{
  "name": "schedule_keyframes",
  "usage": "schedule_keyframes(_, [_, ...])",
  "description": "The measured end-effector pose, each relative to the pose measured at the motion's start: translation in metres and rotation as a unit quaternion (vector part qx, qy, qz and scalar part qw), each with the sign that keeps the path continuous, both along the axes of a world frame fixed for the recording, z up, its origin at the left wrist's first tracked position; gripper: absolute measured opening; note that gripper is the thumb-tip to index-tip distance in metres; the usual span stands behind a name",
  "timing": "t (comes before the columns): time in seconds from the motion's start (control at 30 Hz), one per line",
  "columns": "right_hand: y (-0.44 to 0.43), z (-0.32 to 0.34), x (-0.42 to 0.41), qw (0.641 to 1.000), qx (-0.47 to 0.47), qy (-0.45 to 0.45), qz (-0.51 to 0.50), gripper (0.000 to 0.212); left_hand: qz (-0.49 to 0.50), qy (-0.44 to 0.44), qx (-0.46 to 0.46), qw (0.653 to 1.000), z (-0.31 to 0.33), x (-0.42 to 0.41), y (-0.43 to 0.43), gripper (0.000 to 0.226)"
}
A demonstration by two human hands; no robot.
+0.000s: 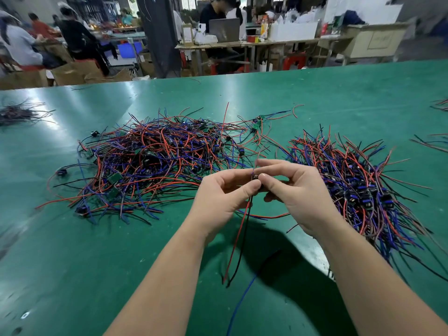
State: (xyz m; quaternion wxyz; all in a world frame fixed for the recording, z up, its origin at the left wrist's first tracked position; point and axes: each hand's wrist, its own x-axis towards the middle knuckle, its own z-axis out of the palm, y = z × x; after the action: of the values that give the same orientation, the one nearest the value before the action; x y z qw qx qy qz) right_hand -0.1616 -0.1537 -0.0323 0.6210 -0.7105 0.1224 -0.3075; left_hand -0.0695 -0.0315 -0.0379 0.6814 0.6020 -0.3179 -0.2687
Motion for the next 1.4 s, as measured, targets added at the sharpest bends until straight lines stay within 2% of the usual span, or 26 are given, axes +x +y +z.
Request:
schedule_keyframes(0.07, [0.000,-0.001,0.001,0.998,0.054,-0.001,-0.026,0.014,0.000,0.005,-0.015,1.000,-0.002,0.001,-0.001,0.022])
schedule_keyframes(0.17, [-0.002,-0.002,0.002,0.988,0.142,0.040,-0.039,0.015,-0.021,-0.011,-0.017,1.000,-0.005,-0.001,-0.004,0.024])
schedule_keyframes(0.3, [-0.009,-0.005,0.000,0.982,0.121,0.143,0.001,0.010,-0.051,-0.030,0.004,0.998,-0.010,-0.004,-0.007,0.033])
schedule_keyframes(0.37, [-0.012,-0.005,-0.001,0.977,0.141,0.159,0.023,0.012,-0.039,-0.008,0.011,0.999,-0.012,-0.004,-0.009,0.040])
schedule_keyframes(0.47, [-0.013,-0.003,-0.002,0.975,0.176,0.133,0.026,0.010,-0.035,0.025,0.023,0.999,-0.011,-0.002,-0.008,0.045])
schedule_keyframes(0.53, [-0.015,0.000,-0.002,0.978,0.179,0.104,-0.006,0.013,-0.060,0.023,0.048,0.997,-0.010,-0.002,-0.005,0.043])
schedule_keyframes(0.67, [-0.031,0.008,-0.006,0.968,0.219,0.020,-0.124,0.014,-0.161,0.031,0.120,0.979,-0.007,-0.007,0.000,0.030])
schedule_keyframes(0.73, [-0.033,0.010,-0.008,0.955,0.252,-0.025,-0.153,0.012,-0.223,0.025,0.130,0.966,-0.005,-0.010,0.002,0.025])
schedule_keyframes(0.83, [-0.032,0.010,-0.004,0.932,0.321,-0.079,-0.145,0.020,-0.264,0.070,0.069,0.960,0.002,-0.015,0.004,0.025])
schedule_keyframes(0.9, [-0.034,0.012,-0.002,0.922,0.354,-0.079,-0.133,0.022,-0.234,0.136,-0.009,0.963,0.007,-0.016,0.004,0.025])
schedule_keyframes(0.97, [-0.034,0.011,-0.003,0.932,0.349,-0.018,-0.095,0.013,-0.183,0.241,-0.109,0.947,0.012,-0.013,0.003,0.031])
schedule_keyframes(1.03, [-0.028,0.007,-0.005,0.948,0.308,0.083,-0.018,0.022,-0.103,0.339,-0.198,0.914,0.017,-0.006,0.003,0.040])
schedule_keyframes(1.13, [-0.015,0.000,-0.004,0.954,0.219,0.190,0.072,0.015,0.032,0.386,-0.259,0.885,0.021,0.002,0.001,0.035])
schedule_keyframes(1.2, [-0.009,-0.002,-0.003,0.955,0.197,0.199,0.093,0.010,0.105,0.344,-0.260,0.896,0.021,0.002,-0.002,0.023])
schedule_keyframes(1.23, [-0.007,-0.002,-0.001,0.954,0.213,0.180,0.109,0.015,0.130,0.299,-0.252,0.911,0.017,0.001,-0.005,0.022])
schedule_keyframes(1.3, [-0.004,-0.001,0.002,0.947,0.270,0.116,0.128,0.025,0.178,0.154,-0.197,0.952,0.009,-0.003,-0.009,0.025])
schedule_keyframes(1.37, [-0.004,0.001,0.004,0.945,0.303,0.056,0.109,0.022,0.171,0.010,-0.143,0.975,0.000,-0.011,-0.014,0.026])
schedule_keyframes(1.4, [-0.006,0.002,0.005,0.945,0.312,0.037,0.091,0.021,0.144,-0.018,-0.135,0.980,-0.003,-0.015,-0.016,0.025])
